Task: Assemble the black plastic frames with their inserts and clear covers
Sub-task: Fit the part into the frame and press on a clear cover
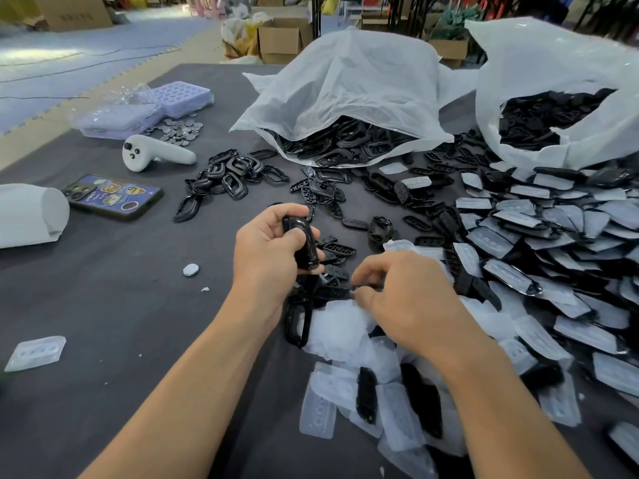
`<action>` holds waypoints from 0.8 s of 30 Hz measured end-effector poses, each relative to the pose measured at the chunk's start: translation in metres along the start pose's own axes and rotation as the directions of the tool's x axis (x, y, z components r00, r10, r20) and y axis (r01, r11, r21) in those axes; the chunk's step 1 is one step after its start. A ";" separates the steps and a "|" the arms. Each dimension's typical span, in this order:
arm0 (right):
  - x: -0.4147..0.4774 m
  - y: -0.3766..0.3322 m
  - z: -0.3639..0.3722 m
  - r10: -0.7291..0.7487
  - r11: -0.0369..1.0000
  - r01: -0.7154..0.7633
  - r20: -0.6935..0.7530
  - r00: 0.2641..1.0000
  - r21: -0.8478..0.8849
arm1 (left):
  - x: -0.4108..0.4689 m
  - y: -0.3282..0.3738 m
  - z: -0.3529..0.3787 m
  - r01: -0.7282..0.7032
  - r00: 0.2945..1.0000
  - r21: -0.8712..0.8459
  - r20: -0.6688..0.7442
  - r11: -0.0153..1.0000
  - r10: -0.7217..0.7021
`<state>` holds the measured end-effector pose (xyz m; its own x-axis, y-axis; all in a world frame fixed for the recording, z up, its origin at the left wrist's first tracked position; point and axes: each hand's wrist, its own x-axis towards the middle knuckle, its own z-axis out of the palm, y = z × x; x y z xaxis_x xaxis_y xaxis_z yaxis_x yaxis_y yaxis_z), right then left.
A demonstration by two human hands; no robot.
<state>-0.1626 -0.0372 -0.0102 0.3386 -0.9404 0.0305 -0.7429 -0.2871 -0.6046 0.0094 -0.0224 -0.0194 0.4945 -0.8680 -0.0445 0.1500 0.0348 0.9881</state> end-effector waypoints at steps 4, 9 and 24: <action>0.002 0.008 -0.007 0.010 0.999 -0.021 -0.281 0.960 -0.034 | 0.000 -0.001 0.000 0.001 1.000 0.021 0.028 1.000 -0.001; 0.006 0.018 -0.010 0.026 0.970 -0.076 -0.213 0.977 -0.230 | -0.001 -0.004 -0.001 -0.003 0.996 0.083 0.084 0.997 -0.004; 0.008 0.003 -0.013 0.253 0.551 -0.015 -0.150 0.956 0.834 | -0.015 0.003 0.005 0.080 0.868 0.061 0.486 0.995 -0.100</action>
<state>-0.1698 -0.0485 -0.0011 0.0488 -0.9988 -0.0049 0.0670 0.0082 -0.9977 -0.0022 -0.0119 -0.0150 -0.0020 -0.9978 -0.0659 0.1366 -0.0656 0.9885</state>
